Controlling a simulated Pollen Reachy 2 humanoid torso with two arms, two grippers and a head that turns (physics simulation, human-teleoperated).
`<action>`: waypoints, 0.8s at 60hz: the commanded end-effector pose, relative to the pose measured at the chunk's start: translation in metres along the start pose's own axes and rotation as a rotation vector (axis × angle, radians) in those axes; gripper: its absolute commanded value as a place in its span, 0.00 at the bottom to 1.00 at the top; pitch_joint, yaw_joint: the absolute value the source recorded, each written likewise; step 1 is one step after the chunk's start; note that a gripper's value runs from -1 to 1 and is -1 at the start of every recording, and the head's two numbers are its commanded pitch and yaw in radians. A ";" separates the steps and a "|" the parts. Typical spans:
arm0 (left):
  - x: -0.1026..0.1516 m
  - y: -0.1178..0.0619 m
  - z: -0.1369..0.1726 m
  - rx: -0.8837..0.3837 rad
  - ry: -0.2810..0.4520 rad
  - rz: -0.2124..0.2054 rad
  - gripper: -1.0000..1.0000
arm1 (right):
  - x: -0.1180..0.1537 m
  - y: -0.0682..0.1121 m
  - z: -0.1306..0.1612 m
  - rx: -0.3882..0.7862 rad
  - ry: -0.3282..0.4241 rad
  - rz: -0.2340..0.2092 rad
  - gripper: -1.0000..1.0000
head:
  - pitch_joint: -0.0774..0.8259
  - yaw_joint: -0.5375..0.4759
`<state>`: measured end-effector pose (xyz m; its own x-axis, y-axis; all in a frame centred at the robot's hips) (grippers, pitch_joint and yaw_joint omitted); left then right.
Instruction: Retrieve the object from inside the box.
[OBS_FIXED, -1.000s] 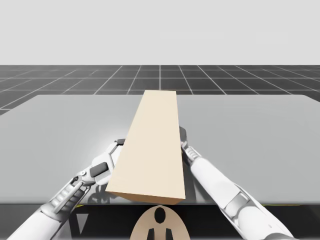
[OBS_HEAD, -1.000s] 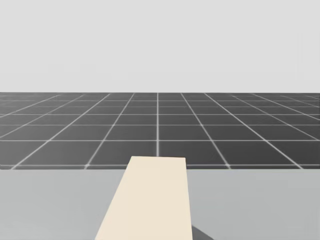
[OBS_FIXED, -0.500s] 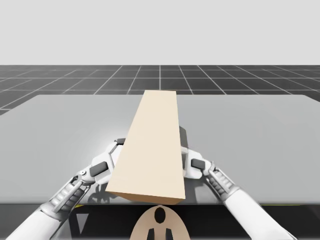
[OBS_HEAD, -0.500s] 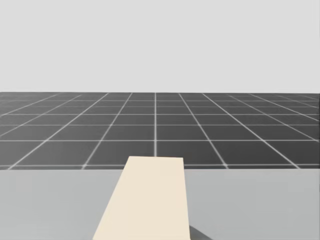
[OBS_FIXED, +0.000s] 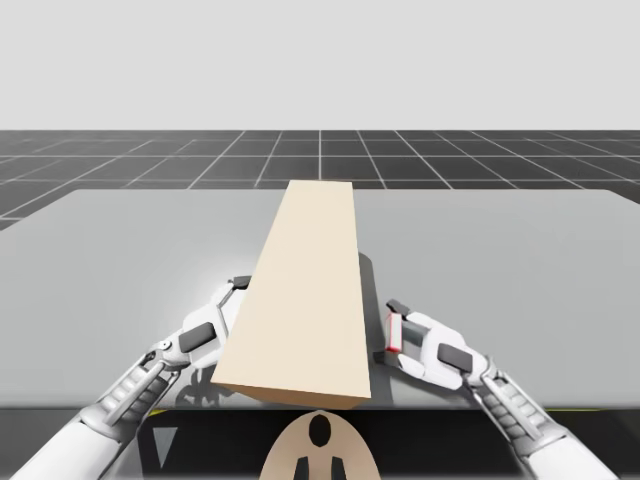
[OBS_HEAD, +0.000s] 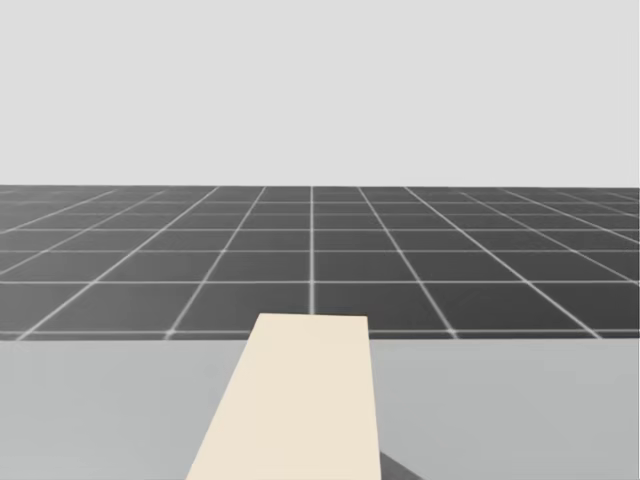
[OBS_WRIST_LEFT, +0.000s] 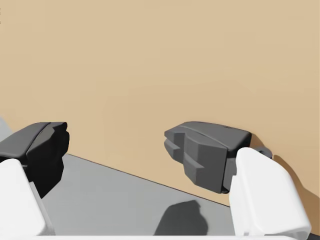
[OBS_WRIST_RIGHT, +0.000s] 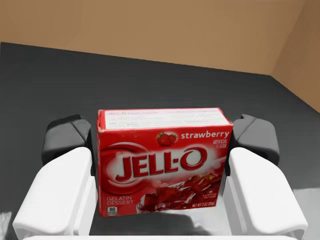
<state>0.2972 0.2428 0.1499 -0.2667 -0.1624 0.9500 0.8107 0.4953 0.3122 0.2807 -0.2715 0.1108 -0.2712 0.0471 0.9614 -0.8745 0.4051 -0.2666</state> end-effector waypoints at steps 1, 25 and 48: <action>0.000 -0.012 -0.011 -0.048 -0.031 0.029 0.00 | 0.009 0.004 0.033 -0.052 -0.067 0.035 1.00 | 0.18 0.51; 0.000 -0.010 -0.011 -0.041 -0.028 0.031 0.00 | 0.028 -0.011 0.098 -0.182 -0.033 0.114 1.00 | 0.18 0.51; -0.002 -0.010 -0.011 -0.035 -0.019 0.026 0.00 | 0.143 -0.091 0.103 -0.425 -0.108 0.374 1.00 | 0.17 0.51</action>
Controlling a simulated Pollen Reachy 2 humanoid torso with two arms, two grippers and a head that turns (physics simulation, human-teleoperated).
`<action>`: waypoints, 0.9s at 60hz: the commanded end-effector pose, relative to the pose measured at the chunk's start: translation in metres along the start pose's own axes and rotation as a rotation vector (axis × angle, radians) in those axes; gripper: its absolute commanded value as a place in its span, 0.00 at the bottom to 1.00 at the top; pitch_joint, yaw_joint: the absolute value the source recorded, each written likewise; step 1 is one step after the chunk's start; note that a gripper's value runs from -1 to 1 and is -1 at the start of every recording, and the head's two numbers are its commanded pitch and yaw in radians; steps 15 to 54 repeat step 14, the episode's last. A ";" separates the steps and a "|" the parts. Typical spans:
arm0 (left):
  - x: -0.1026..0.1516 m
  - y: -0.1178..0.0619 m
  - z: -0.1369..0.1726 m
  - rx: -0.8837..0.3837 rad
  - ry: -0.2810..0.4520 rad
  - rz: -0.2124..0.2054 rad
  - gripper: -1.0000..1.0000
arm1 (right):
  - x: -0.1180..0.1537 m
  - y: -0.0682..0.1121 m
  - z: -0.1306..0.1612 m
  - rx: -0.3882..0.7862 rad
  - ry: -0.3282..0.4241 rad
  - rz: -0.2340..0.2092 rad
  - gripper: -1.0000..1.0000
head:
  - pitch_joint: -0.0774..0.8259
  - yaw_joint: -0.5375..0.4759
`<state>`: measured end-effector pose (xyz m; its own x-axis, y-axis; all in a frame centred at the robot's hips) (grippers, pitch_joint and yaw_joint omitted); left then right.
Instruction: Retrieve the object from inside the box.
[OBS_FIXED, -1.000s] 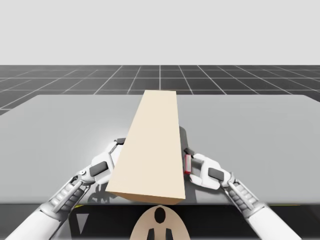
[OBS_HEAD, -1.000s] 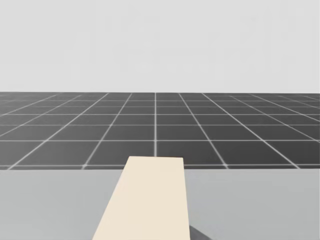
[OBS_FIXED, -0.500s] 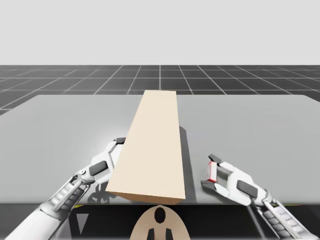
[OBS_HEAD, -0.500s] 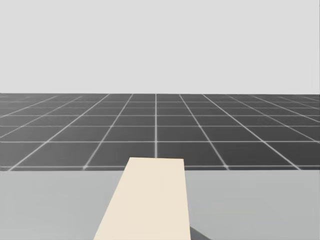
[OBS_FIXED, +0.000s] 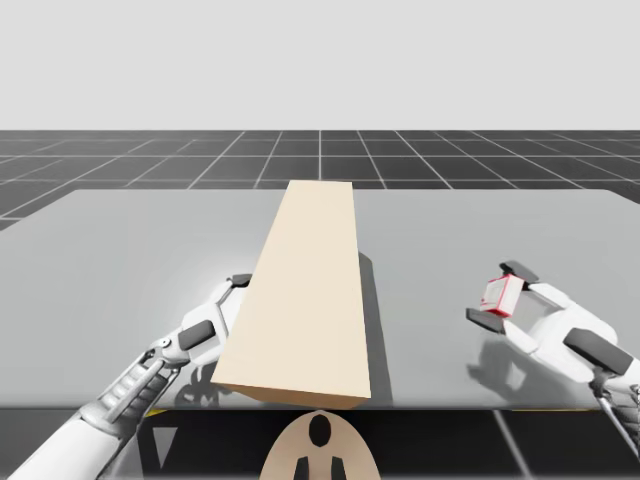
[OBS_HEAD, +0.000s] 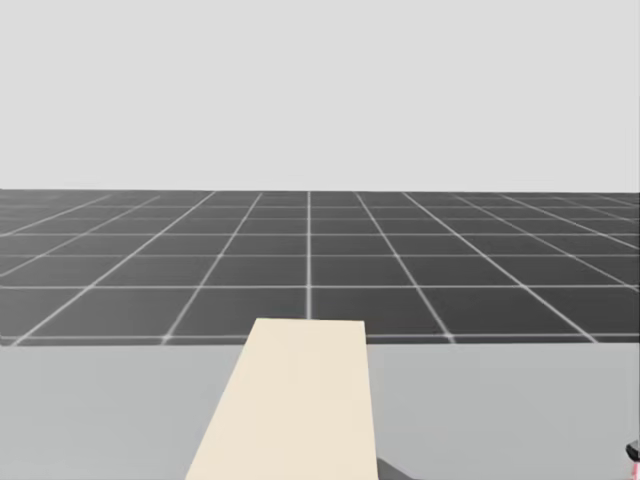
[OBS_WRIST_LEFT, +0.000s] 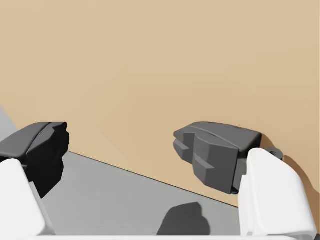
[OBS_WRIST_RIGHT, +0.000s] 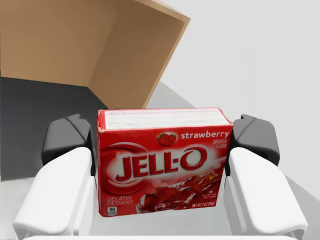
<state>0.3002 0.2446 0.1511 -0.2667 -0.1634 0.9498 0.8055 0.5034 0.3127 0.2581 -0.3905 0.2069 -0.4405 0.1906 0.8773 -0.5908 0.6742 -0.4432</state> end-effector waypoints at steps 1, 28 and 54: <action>-0.002 -0.013 -0.011 -0.044 -0.021 0.027 0.00 | 0.045 -0.048 -0.026 -0.084 -0.139 0.120 1.00 | 0.17 0.51; -0.002 -0.013 -0.011 -0.042 -0.018 0.024 0.00 | 0.088 -0.092 -0.059 -0.135 -0.174 0.211 1.00 | 0.17 0.51; -0.002 -0.013 -0.011 -0.042 -0.018 0.024 0.00 | 0.088 -0.092 -0.059 -0.135 -0.174 0.211 1.00 | 0.17 0.51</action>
